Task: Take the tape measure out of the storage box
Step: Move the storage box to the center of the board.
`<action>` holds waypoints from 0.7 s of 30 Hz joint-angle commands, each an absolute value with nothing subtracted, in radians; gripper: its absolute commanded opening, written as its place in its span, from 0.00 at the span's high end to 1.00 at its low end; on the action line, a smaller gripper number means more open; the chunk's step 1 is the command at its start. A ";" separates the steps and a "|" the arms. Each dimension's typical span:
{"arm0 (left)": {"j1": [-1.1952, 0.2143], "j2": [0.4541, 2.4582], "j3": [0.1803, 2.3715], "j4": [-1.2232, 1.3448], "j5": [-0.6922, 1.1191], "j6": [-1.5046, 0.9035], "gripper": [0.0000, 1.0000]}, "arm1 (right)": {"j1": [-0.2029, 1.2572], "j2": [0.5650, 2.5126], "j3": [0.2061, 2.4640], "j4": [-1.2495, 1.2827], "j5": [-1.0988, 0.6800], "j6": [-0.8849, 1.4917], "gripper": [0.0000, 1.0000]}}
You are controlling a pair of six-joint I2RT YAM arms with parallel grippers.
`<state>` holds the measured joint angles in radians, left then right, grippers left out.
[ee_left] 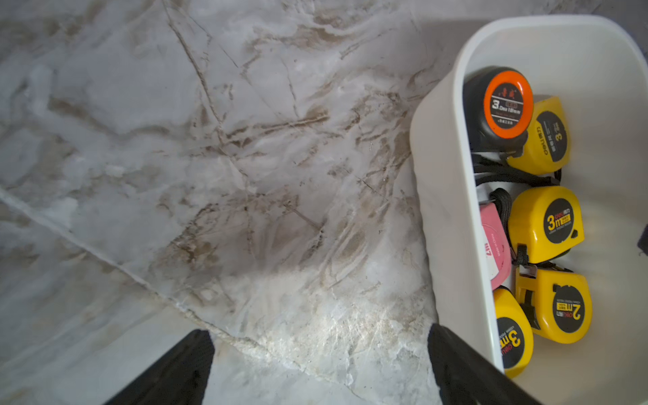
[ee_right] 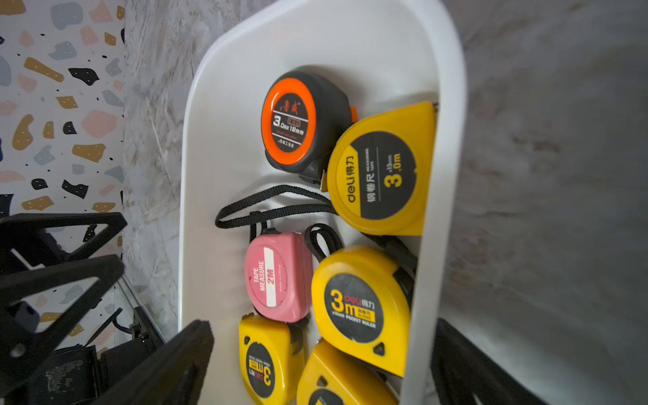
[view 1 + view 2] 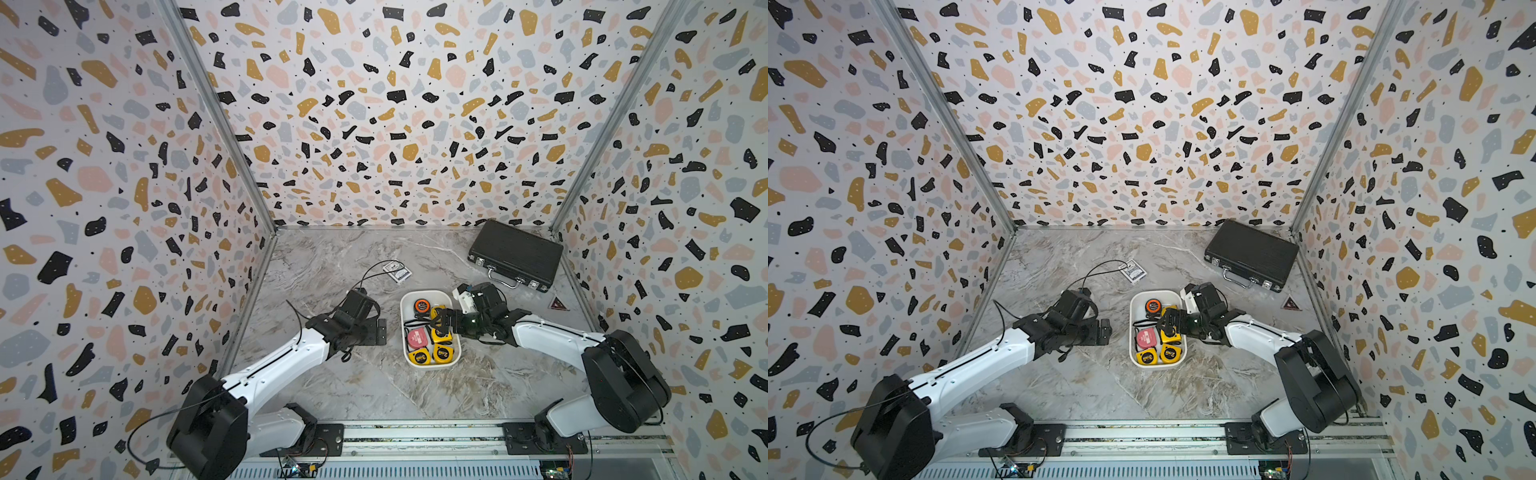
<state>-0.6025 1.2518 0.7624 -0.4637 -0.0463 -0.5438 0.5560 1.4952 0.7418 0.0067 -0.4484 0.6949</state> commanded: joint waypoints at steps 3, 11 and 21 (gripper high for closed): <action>-0.670 1.366 0.842 -0.447 -0.089 -0.590 0.00 | 0.591 1.545 0.829 0.125 -0.508 0.772 0.01; -0.699 1.524 0.976 -0.548 -0.171 -0.576 0.03 | 0.596 1.524 0.869 0.065 -0.487 0.774 0.01; -0.699 1.531 0.994 -0.622 -0.166 -0.530 0.17 | 0.595 1.437 0.867 -0.101 -0.443 0.709 0.01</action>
